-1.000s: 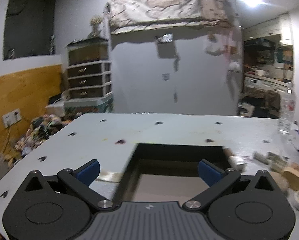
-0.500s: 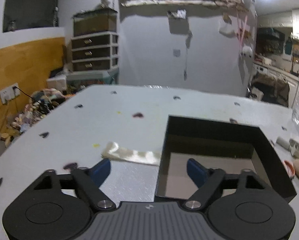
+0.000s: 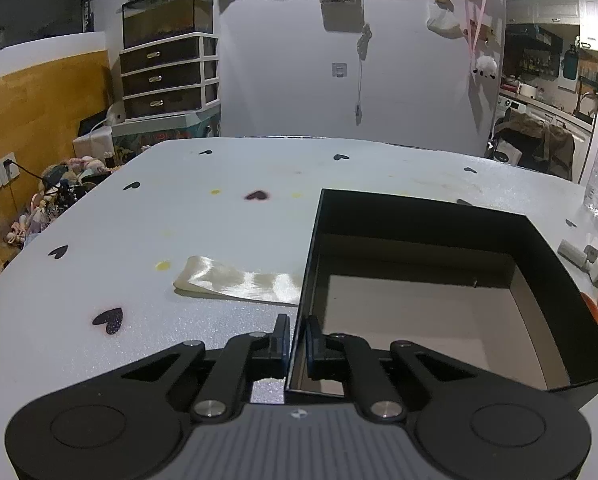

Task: Organize rigid objects
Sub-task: 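Carry the tape measure into the black box and open the right tool, then move the right tool back and grasp the beige stone, then lower the stone into the black box beside the tape measure and release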

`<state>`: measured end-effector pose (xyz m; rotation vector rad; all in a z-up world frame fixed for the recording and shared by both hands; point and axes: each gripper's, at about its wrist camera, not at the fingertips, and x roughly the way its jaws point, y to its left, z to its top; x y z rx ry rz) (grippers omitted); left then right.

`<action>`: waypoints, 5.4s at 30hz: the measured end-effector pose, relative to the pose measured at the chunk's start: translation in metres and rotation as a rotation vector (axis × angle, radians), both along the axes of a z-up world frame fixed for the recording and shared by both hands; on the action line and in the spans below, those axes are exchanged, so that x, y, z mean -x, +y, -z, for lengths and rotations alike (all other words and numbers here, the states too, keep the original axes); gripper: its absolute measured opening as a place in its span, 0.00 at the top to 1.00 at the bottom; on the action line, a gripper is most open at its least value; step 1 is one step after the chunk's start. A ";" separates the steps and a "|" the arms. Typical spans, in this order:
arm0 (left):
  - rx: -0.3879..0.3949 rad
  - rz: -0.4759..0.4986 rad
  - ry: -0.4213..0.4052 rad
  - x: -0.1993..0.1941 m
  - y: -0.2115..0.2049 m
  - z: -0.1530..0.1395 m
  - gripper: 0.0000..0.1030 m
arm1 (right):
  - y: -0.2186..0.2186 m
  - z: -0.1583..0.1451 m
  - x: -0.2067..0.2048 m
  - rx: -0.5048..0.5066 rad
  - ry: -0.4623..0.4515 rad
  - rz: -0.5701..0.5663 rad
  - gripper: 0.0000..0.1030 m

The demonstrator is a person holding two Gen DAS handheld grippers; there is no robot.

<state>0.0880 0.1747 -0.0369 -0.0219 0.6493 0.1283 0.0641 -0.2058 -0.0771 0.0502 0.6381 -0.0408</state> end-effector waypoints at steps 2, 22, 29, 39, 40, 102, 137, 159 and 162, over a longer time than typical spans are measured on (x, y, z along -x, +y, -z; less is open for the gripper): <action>0.010 -0.001 -0.004 0.001 0.001 0.000 0.92 | 0.001 0.000 0.000 0.007 -0.003 -0.007 0.40; 0.034 -0.027 -0.029 0.004 -0.001 -0.001 0.93 | 0.176 -0.103 -0.067 -0.107 -0.088 -0.550 0.40; 0.057 -0.035 -0.027 0.003 0.001 -0.001 0.94 | 0.259 -0.082 -0.118 -0.128 0.112 -0.575 0.41; 0.083 -0.020 -0.030 0.003 0.007 0.000 0.95 | 0.290 -0.048 -0.151 -0.190 0.244 -0.480 0.40; 0.085 -0.019 -0.030 0.003 0.007 0.000 0.95 | 0.291 -0.046 -0.153 -0.200 0.251 -0.480 0.39; 0.112 -0.045 -0.032 0.004 0.010 0.000 0.94 | 0.028 -0.018 -0.093 -0.022 0.149 -0.294 0.51; 0.096 -0.034 -0.021 0.000 0.005 0.001 0.95 | 0.204 -0.089 -0.114 -0.088 0.188 -0.571 0.52; 0.093 -0.018 -0.028 0.003 0.006 0.001 0.95 | 0.270 -0.051 -0.153 0.009 0.325 -0.493 0.52; 0.098 -0.016 -0.029 0.003 0.007 0.001 0.95 | 0.265 -0.051 -0.153 0.025 0.322 -0.478 0.51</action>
